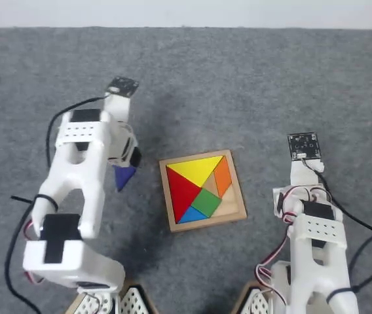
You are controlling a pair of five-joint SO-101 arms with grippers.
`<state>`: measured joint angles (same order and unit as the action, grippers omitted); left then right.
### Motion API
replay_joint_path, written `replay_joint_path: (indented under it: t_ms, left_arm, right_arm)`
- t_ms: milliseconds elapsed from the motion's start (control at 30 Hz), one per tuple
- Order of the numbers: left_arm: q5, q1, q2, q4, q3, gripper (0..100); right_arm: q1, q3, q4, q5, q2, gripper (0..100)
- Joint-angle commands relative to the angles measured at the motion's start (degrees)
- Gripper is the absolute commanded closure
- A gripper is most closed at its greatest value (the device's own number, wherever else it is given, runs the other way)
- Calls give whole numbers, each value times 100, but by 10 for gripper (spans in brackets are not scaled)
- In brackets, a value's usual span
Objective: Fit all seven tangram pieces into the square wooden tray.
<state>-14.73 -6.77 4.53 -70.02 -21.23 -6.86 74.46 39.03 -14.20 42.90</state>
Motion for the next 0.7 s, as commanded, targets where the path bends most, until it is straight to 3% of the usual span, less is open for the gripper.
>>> replay_joint_path:
  t_ms: [0,367,667]
  left_arm:
    - [88,264,-202,-26,-110,791]
    - [123,-457,1160,211,57,791]
    - [97,-501,1178,316,92,807]
  right_arm:
    - [13,-44,-101,-70,180,992]
    - [13,-44,-84,-70,180,992]
    - [13,-44,-84,-70,180,992]
